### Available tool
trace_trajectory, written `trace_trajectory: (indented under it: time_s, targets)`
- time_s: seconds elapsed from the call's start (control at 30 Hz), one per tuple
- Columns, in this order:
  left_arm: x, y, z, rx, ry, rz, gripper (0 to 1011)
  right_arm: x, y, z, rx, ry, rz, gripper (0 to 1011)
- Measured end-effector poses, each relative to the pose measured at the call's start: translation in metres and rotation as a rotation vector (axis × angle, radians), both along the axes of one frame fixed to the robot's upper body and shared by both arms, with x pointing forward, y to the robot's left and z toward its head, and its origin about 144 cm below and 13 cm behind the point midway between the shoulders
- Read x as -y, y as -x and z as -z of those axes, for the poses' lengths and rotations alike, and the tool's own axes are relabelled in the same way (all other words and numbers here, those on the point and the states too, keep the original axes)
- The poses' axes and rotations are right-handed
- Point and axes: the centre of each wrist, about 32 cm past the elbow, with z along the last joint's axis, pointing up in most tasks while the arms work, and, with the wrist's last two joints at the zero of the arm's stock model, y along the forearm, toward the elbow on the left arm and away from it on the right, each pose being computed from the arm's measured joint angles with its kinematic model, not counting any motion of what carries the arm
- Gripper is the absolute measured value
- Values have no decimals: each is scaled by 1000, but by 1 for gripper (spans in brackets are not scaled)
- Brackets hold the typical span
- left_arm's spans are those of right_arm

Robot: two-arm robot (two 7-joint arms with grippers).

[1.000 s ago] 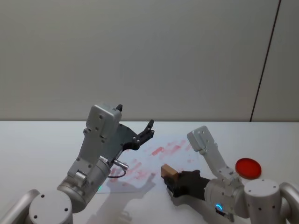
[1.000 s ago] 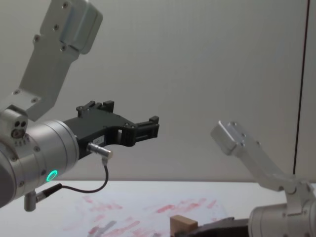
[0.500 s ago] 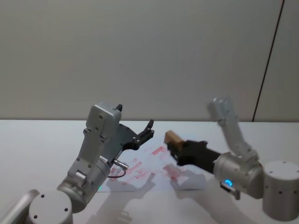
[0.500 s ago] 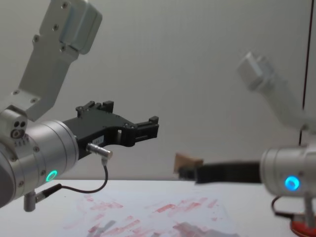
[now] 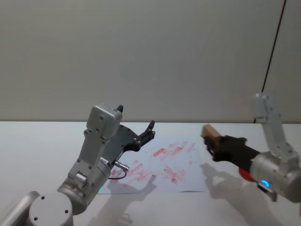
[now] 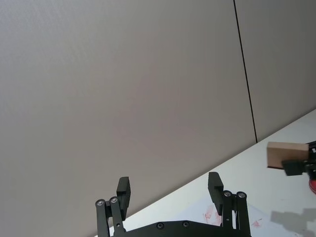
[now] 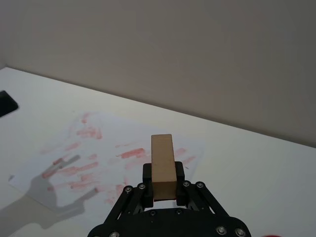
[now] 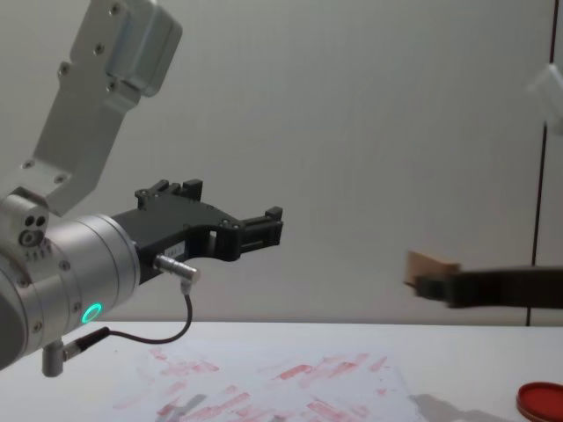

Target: Use the one hand to pick up the stamp and affix it onto the A4 paper.

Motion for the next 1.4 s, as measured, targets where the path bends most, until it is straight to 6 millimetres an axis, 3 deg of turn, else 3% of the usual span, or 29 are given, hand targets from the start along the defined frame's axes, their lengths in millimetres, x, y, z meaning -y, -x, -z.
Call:
trace_trajectory:
  time_s: [0.27, 0.5, 1.4]
  targets:
    - [0, 0, 0, 0, 0, 0, 1003, 33, 14, 11, -14, 81, 117, 220]
    - [0, 0, 0, 0, 0, 0, 1002, 49, 20, 19, -19, 131, 186, 220]
    - [0, 0, 0, 0, 0, 0, 1003, 69, 24, 43, -120, 226, 254, 220]
